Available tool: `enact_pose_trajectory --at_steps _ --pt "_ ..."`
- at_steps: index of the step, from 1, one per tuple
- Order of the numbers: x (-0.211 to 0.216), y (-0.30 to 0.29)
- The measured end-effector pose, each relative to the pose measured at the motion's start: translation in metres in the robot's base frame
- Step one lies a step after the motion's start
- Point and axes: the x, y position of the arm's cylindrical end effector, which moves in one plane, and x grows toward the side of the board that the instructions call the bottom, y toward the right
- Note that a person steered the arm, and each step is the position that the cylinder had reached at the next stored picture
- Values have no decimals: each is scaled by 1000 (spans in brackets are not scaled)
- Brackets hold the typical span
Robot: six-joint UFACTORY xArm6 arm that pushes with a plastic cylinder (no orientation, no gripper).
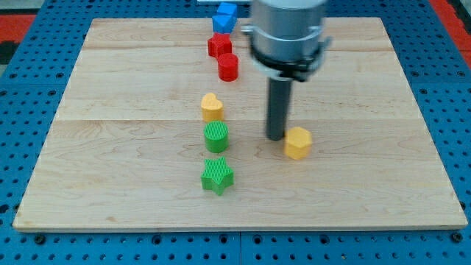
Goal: Push the yellow heart into the hexagon
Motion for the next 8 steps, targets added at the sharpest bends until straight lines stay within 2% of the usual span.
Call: enact_pose_trajectory --at_steps 1,2,4,6,8 --pt "24 58" --pt "49 63" --pt "-44 -6" --pt "-54 -100" --pt "-47 -108"
